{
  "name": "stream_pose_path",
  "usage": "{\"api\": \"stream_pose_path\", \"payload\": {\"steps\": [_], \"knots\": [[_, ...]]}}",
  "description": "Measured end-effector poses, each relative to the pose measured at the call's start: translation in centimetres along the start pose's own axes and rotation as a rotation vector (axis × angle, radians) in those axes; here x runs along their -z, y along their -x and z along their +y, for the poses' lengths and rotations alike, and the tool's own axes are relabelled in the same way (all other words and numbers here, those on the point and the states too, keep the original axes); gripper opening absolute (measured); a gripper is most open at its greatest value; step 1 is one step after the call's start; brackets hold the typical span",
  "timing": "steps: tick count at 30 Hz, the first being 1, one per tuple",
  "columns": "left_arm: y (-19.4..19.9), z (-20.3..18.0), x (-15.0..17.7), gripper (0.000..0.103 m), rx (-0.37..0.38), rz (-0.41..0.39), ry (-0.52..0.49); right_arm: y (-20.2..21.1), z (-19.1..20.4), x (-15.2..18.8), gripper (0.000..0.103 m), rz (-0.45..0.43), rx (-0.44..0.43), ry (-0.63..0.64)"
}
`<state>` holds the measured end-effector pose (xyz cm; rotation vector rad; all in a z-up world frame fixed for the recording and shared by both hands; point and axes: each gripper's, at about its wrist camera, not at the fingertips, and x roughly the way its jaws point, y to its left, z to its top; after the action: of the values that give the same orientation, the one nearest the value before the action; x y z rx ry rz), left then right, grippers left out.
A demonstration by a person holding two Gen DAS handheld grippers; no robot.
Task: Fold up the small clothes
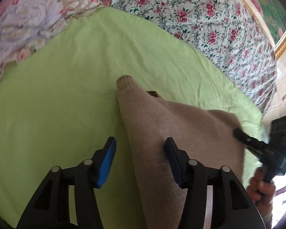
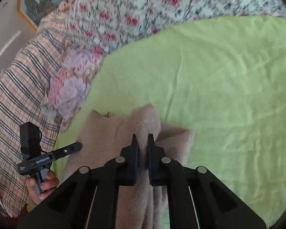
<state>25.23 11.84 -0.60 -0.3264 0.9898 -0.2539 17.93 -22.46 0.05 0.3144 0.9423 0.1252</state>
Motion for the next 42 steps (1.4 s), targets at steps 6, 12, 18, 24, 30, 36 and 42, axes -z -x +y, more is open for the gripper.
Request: {"api": "stream_pose_path", "payload": {"steps": [6, 12, 18, 24, 30, 36, 42], "knots": [[-3.3, -1.2, -0.2, 0.048, -0.147, 0.045, -0.098, -3.0, -3.2, 2.0, 0.009, 0.087, 0.042, -0.089], [2.3, -1.1, 1.9, 0.048, -0.118, -0.008, -0.126, -0.2, -1.9, 2.3, 0.043, 0.067, 0.035, -0.103], [9.3, -1.8, 9.6, 0.049, -0.071, -0.054, -0.195, 4.4, 0.2, 5.8, 0.054, 0.045, -0.005, -0.034], [12.9, -0.9, 17.0, 0.049, -0.012, -0.018, -0.187, 8.0, 1.2, 11.8, 0.054, 0.059, -0.043, 0.000], [13.5, -1.6, 21.1, 0.052, 0.008, 0.004, -0.241, 8.4, 1.9, 15.8, 0.054, 0.097, -0.051, 0.028], [10.5, -3.5, 21.7, 0.052, -0.116, -0.023, -0.320, 6.6, 2.7, 16.4, 0.039, 0.121, -0.019, 0.057], [9.2, -3.9, 21.6, 0.018, -0.281, -0.029, -0.266, 10.3, 4.8, 14.5, 0.007, 0.009, -0.006, 0.164]]}}
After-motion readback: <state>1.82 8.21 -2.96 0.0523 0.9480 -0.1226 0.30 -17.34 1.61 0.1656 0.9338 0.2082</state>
